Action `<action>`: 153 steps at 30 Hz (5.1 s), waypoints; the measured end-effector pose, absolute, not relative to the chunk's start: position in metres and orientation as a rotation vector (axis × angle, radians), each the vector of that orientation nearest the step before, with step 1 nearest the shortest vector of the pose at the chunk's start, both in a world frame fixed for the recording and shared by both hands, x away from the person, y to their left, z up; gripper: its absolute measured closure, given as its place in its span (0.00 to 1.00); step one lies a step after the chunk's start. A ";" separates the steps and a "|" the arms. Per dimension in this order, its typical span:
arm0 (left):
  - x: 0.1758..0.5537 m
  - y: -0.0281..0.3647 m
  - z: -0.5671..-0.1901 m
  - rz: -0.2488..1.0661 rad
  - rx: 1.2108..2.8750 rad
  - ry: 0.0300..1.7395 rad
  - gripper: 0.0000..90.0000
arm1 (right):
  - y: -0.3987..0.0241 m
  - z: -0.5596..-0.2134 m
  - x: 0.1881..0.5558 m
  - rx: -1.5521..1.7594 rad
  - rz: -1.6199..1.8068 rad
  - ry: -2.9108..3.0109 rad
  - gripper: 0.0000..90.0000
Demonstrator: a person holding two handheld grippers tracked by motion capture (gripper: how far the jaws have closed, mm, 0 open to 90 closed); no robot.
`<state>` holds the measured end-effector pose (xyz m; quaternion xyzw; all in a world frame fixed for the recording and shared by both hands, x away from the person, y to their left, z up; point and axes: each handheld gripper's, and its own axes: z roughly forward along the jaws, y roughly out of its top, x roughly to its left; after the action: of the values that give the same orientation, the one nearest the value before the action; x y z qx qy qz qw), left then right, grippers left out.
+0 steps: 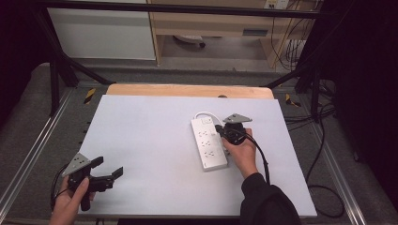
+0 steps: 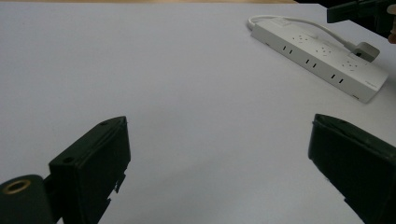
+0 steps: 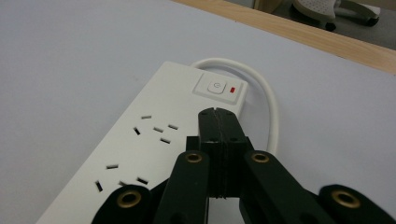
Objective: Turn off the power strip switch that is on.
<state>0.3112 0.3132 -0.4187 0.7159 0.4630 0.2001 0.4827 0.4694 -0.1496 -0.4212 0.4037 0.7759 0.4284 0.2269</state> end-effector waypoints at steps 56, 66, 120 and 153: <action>0.311 0.313 -0.419 0.484 1.749 1.123 0.06 | -0.134 -0.439 0.473 1.132 1.119 2.177 1.00; 0.312 0.312 -0.419 0.483 1.751 1.120 0.06 | -0.133 -0.439 0.473 1.130 1.110 2.179 1.00; 0.311 0.312 -0.418 0.487 1.754 1.121 0.06 | -0.133 -0.431 0.469 1.147 1.145 2.154 1.00; 0.312 0.312 -0.419 0.484 1.759 1.125 0.06 | -0.135 -0.396 0.472 1.303 1.170 2.075 0.13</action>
<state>0.3115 0.3118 -0.4192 0.7206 0.4607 0.1984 0.4786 0.4717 -0.1353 -0.3964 0.4691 0.7469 0.4212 0.2114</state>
